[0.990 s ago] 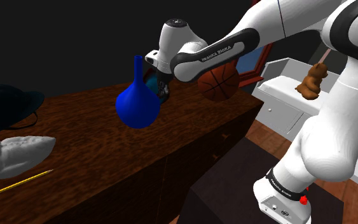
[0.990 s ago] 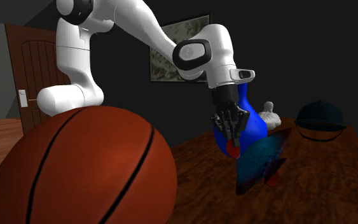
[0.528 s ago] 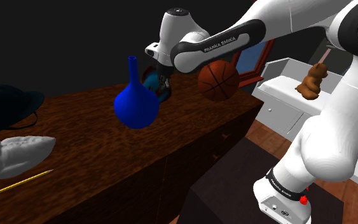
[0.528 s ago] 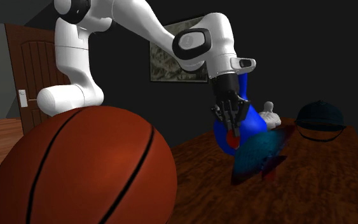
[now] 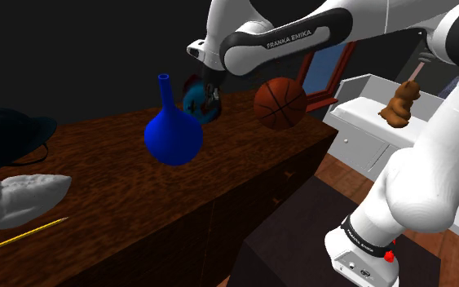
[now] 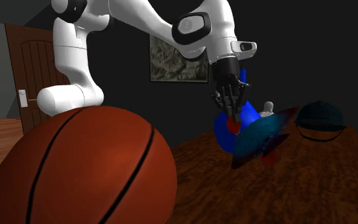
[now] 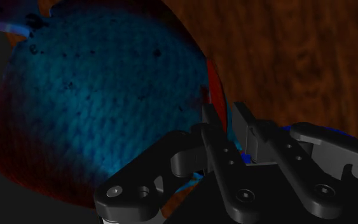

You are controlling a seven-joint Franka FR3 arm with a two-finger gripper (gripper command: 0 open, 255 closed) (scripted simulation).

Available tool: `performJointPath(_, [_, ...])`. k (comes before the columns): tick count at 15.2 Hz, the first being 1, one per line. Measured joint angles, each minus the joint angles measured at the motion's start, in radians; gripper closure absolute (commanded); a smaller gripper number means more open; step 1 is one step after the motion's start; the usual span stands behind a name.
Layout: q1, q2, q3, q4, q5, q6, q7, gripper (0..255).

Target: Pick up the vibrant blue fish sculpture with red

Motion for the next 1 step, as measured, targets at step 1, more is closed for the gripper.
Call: performJointPath(1, [0.001,-0.001,0.001,0.006,0.001,-0.007,-0.001,255])
